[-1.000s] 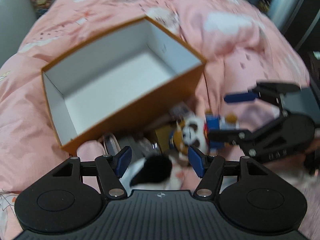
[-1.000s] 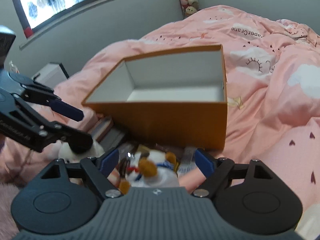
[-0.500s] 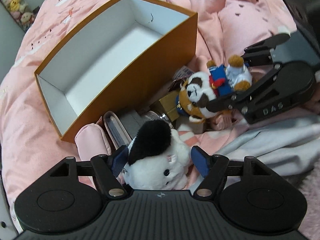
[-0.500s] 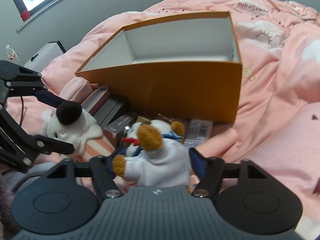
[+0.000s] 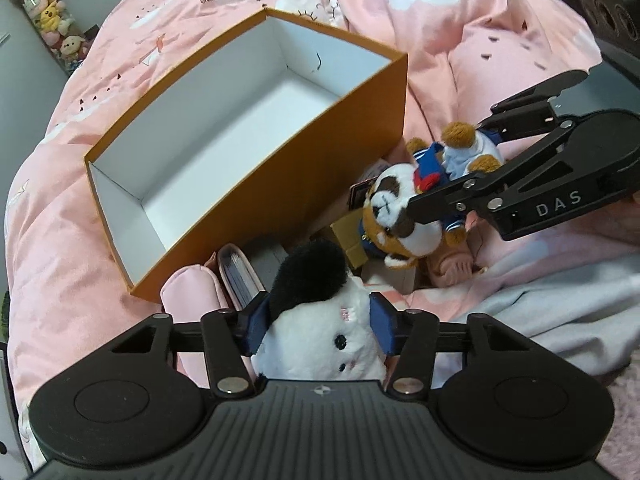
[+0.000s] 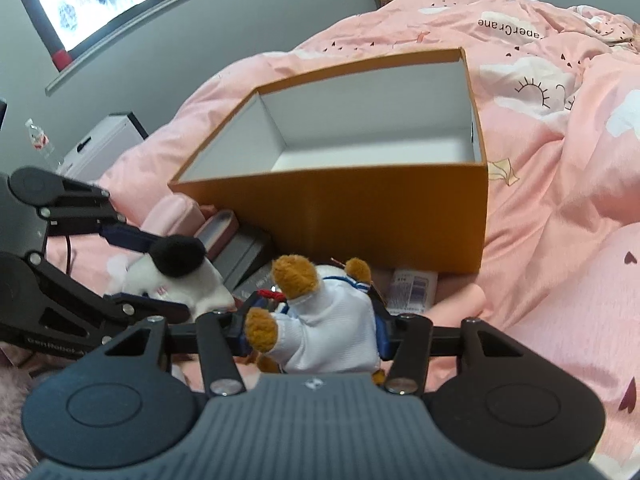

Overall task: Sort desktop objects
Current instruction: 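Grasp the white dog plush with the left tool while the right tool grasps the red panda plush, then carry both plushes over the box and lower them inside, then open both tools and set the plushes side by side in the box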

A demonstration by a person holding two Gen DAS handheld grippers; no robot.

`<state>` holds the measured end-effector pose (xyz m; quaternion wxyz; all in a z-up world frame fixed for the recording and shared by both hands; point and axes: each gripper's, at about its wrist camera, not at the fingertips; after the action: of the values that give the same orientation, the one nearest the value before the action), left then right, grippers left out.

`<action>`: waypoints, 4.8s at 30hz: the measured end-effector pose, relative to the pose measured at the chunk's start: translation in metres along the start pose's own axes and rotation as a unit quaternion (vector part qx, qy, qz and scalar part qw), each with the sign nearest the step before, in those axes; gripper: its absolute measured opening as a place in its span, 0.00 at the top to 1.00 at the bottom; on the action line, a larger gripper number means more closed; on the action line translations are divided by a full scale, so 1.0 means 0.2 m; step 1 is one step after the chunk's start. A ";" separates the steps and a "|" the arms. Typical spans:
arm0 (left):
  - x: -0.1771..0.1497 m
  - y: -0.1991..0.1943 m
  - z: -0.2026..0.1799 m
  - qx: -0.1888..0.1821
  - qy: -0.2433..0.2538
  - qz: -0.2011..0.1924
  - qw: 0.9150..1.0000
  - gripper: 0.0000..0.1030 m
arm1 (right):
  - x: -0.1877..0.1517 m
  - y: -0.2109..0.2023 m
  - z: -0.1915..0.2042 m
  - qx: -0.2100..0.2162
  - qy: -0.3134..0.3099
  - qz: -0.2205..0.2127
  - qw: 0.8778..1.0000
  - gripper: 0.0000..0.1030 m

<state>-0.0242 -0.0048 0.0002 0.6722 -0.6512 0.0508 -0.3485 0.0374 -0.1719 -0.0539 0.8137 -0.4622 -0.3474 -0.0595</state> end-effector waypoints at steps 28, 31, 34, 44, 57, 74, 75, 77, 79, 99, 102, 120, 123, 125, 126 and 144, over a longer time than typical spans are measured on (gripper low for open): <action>0.36 -0.19 0.43 -0.017 -0.057 -0.078 0.995 0.45 | 0.38 -0.08 0.02 -0.043 0.033 -0.207 0.977 0.58; 0.41 -0.19 0.47 -0.010 -0.058 -0.081 0.995 0.45 | 0.45 -0.07 0.05 -0.051 0.024 -0.229 0.972 0.64; 0.47 -0.18 0.51 0.012 -0.049 -0.085 0.995 0.45 | 0.52 -0.02 0.06 -0.066 0.010 -0.242 0.968 0.72; 0.57 0.12 0.56 -0.005 -0.030 -0.007 1.000 0.45 | 0.54 0.22 -0.05 -0.113 0.009 -0.200 0.973 0.83; 0.54 0.39 0.53 -0.044 -0.007 0.068 0.997 0.44 | 0.59 0.32 -0.22 -0.077 0.033 -0.133 0.988 0.78; 0.38 0.46 0.73 -0.022 -0.079 0.072 0.994 0.40 | 0.68 0.38 -0.20 -0.079 0.003 -0.100 0.992 0.67; 0.37 0.45 0.74 -0.020 -0.079 0.067 0.994 0.40 | 0.69 0.37 -0.20 -0.079 0.001 -0.101 0.992 0.67; 0.37 0.42 0.74 -0.017 -0.072 0.054 0.996 0.40 | 0.69 0.36 -0.19 -0.082 -0.005 -0.098 0.992 0.67; 0.37 0.38 0.74 -0.015 -0.067 0.041 0.997 0.40 | 0.68 0.36 -0.19 -0.085 -0.012 -0.090 0.992 0.67; 0.34 0.42 0.87 -0.112 -0.411 0.014 0.905 0.36 | 0.68 0.44 -0.24 -0.005 0.090 0.123 0.988 0.53; 0.32 0.49 0.93 -0.108 -0.488 0.019 0.866 0.35 | 0.68 0.48 -0.27 -0.001 0.128 0.145 0.981 0.51; 0.05 0.77 0.95 -0.080 -0.756 0.013 0.649 0.29 | 0.70 0.76 -0.29 -0.073 0.129 0.148 0.978 0.50; 0.09 0.79 0.96 -0.066 -0.721 0.015 0.689 0.30 | 0.72 0.75 -0.29 -0.071 0.116 0.149 0.979 0.52; 0.14 0.80 0.96 -0.049 -0.675 0.018 0.736 0.31 | 0.72 0.75 -0.29 -0.066 0.097 0.152 0.981 0.57; 0.16 0.79 0.96 -0.041 -0.654 0.017 0.755 0.32 | 0.73 0.75 -0.29 -0.059 0.088 0.151 0.983 0.60; 0.41 0.75 0.88 -0.019 -0.243 0.133 0.961 0.35 | 0.84 0.83 -0.20 -0.010 -0.099 0.175 0.979 0.65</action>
<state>0.1900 0.0860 -0.0795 0.6922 -0.7162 -0.0213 -0.0860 0.2522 -0.0721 -0.0809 0.7681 -0.5280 -0.3394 0.1267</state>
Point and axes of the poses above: each gripper's, at about its wrist camera, not at the fingertips, and y roughly the way its jaws point, z to its left, x to its top, and after that the axes turned 1 degree about x, right-handed
